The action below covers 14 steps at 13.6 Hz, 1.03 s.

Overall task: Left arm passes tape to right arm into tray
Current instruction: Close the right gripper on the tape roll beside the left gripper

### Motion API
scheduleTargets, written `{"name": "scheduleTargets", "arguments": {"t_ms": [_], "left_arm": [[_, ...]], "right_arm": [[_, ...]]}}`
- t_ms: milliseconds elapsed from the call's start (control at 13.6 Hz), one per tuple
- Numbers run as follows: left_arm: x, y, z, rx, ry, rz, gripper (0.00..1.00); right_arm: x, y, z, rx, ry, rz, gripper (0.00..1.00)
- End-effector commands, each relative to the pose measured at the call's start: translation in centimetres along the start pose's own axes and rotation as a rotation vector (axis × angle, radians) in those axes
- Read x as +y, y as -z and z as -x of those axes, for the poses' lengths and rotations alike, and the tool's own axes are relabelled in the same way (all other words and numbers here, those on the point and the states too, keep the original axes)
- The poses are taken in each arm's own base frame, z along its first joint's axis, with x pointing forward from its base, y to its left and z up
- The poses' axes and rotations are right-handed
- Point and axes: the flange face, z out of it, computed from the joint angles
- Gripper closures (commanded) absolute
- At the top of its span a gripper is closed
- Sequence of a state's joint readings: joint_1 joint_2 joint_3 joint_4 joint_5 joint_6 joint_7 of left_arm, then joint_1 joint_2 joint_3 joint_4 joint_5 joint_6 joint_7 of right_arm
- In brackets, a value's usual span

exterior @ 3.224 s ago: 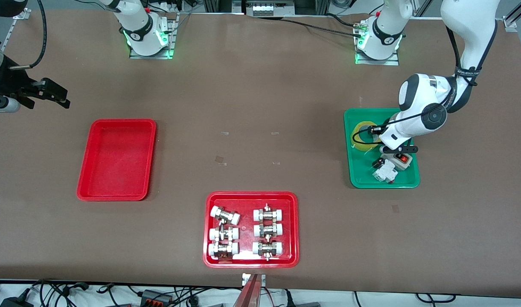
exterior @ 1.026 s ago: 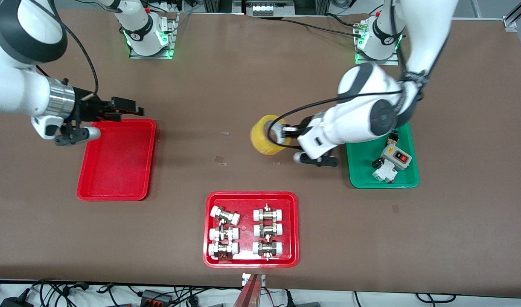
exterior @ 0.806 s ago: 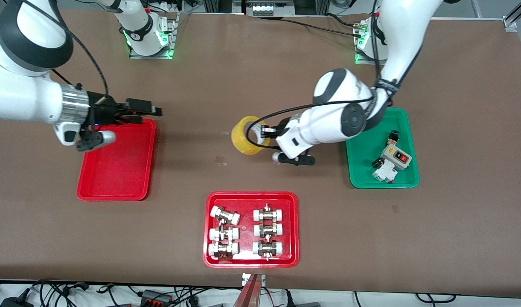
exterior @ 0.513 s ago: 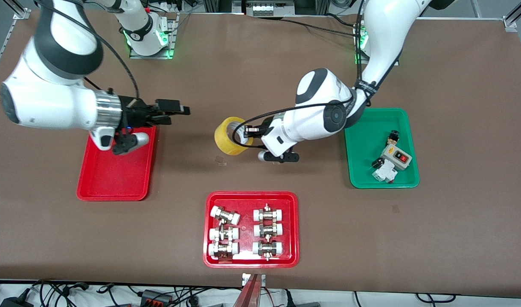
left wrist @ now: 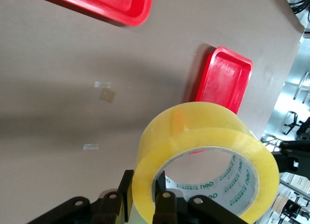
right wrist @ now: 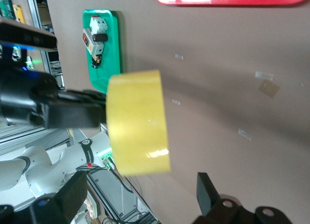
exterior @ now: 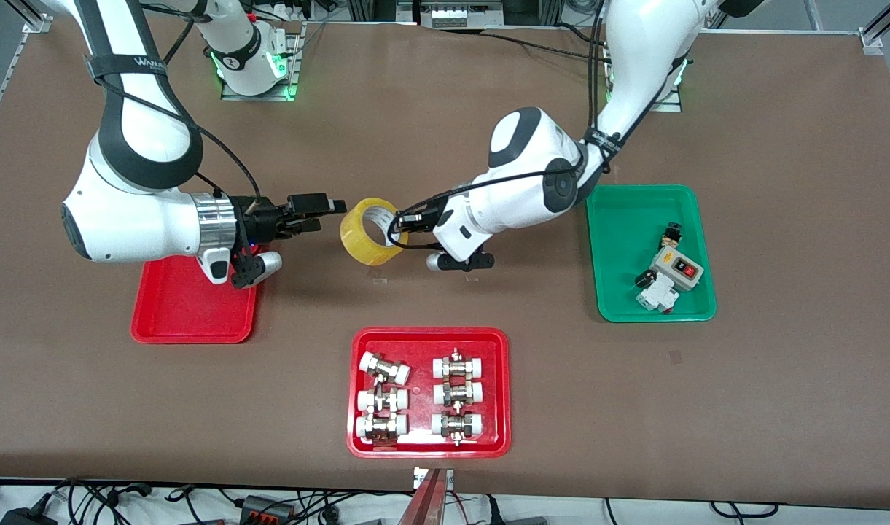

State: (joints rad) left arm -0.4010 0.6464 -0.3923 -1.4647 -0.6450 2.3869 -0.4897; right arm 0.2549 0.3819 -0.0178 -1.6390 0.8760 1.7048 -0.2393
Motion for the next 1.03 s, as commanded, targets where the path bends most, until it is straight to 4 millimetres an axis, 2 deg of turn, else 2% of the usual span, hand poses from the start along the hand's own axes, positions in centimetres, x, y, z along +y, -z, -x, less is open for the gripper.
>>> {"name": "scheduleTargets", "arguments": {"t_ms": [0, 220, 366, 953], "left_arm": [[1.0, -0.6, -0.1, 0.003, 0.028, 0.037, 1.00], [1.1, -0.5, 0.0, 0.000, 0.074, 0.042, 1.00], [1.6, -0.1, 0.0, 0.005, 0.078, 0.050, 1.00], [2.2, 0.2, -0.1, 0.009, 0.094, 0.063, 1.00]], "right_arm": [[-0.3, -0.8, -0.8, 0.010, 0.032, -0.015, 0.00], [-0.3, -0.7, -0.8, 0.010, 0.059, -0.004, 0.00], [0.5, -1.5, -1.1, -0.001, 0.126, -0.004, 0.00], [0.7, -1.3, -1.5, 0.026, 0.136, -0.007, 0.00]]}}
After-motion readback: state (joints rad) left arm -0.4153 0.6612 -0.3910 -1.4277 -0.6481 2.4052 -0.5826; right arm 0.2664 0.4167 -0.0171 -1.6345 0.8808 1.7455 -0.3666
